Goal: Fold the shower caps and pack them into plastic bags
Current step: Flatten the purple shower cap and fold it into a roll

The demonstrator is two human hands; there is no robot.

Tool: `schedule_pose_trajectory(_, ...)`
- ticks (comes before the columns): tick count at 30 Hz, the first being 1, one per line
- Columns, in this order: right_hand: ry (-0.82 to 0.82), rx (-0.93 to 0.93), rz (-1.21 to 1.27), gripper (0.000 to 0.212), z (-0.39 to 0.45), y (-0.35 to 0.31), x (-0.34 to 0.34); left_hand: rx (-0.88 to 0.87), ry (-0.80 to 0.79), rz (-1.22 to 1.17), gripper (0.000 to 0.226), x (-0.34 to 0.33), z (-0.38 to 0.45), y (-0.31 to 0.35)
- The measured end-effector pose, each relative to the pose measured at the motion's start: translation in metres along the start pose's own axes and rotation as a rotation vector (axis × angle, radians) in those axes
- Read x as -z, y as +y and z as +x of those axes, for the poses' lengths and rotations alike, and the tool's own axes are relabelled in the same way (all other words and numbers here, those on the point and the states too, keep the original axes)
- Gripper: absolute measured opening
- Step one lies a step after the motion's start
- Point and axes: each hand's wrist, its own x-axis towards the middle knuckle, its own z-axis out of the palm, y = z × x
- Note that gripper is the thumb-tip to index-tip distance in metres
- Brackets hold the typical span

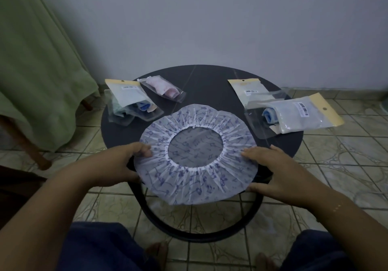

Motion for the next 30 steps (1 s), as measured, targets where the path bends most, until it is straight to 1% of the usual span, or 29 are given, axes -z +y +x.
schedule_pose_trajectory(3, 0.049, -0.031, 0.068, 0.058, 0.002, -0.002, 0.006, -0.009, 0.027, -0.205, 0.024, 0.004, 0.000, -0.001)
schedule_pose_trajectory(5, 0.094, -0.076, 0.110, 0.046, 0.005, -0.002, 0.010, 0.043, 0.091, -0.263, 0.014, 0.007, 0.000, 0.000)
schedule_pose_trajectory(7, 0.128, -0.145, 0.180, 0.035, 0.008, -0.004, 0.010, 0.064, 0.171, -0.272, 0.045, 0.009, 0.001, 0.002)
schedule_pose_trajectory(8, 0.162, -0.170, 0.214, 0.026, 0.011, -0.004, 0.009, 0.069, 0.211, -0.267, 0.053, 0.009, 0.002, 0.003)
schedule_pose_trajectory(9, 0.200, -0.198, 0.251, 0.014, 0.013, -0.004, 0.009, 0.072, 0.247, -0.260, 0.052, 0.009, 0.004, 0.005)
schedule_pose_trajectory(12, 0.283, -0.288, 0.312, 0.017, 0.023, -0.004, 0.007, 0.116, 0.334, -0.261, 0.043, 0.009, 0.013, 0.011)
schedule_pose_trajectory(15, 0.336, -0.357, 0.342, 0.026, 0.033, -0.004, 0.006, 0.147, 0.397, -0.217, 0.043, 0.007, 0.023, 0.014)
schedule_pose_trajectory(19, 0.351, -0.433, 0.314, 0.032, 0.045, -0.005, 0.001, 0.210, 0.412, -0.140, 0.042, 0.007, 0.032, 0.017)
schedule_pose_trajectory(25, 0.312, -0.592, 0.289, 0.024, 0.059, -0.007, 0.000, 0.328, 0.355, 0.008, 0.039, 0.002, 0.049, 0.013)
schedule_pose_trajectory(27, 0.333, -0.590, 0.254, 0.018, 0.060, -0.011, -0.001, 0.372, 0.362, 0.082, 0.035, 0.001, 0.052, 0.014)
schedule_pose_trajectory(28, 0.351, -0.579, 0.224, 0.018, 0.060, -0.013, -0.001, 0.393, 0.382, 0.135, 0.034, 0.002, 0.050, 0.016)
schedule_pose_trajectory(30, 0.402, -0.555, 0.103, 0.038, 0.059, -0.017, -0.003, 0.418, 0.464, 0.257, 0.037, 0.003, 0.046, 0.021)
